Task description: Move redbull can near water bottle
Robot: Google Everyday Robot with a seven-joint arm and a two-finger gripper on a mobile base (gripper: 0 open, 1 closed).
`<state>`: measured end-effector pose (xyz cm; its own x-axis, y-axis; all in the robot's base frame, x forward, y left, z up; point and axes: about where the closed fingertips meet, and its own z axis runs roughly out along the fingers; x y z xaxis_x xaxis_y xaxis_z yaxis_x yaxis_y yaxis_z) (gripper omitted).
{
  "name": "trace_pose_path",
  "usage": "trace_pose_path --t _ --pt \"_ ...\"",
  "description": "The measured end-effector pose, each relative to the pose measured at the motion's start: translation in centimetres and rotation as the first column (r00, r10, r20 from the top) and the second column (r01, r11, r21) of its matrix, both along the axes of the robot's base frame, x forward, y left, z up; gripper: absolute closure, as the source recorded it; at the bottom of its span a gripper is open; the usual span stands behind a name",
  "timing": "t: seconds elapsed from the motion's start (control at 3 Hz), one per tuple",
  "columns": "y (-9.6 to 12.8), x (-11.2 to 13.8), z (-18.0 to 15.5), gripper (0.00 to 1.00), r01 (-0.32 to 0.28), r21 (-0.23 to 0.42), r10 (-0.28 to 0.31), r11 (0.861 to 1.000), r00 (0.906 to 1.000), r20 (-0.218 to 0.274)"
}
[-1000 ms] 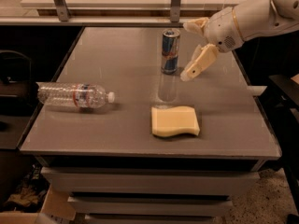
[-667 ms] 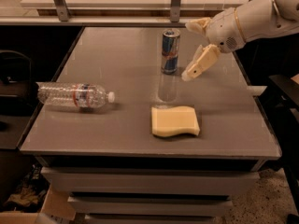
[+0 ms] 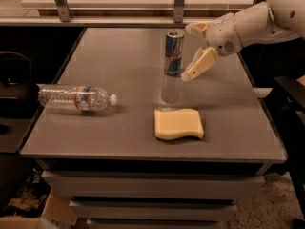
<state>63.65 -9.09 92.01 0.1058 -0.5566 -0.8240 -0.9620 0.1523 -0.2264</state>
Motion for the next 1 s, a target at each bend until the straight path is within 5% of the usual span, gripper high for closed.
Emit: trace_pose_path --t 0.33,1.0 --pt "0.8 1.5 -1.7 0.0 -0.009 0.039 0.009 0.999 0.9999 -0.008" --pt "2.2 3.5 -3.8 0.42 -0.016 0.102 0.019 0.995 0.9995 -0.025"
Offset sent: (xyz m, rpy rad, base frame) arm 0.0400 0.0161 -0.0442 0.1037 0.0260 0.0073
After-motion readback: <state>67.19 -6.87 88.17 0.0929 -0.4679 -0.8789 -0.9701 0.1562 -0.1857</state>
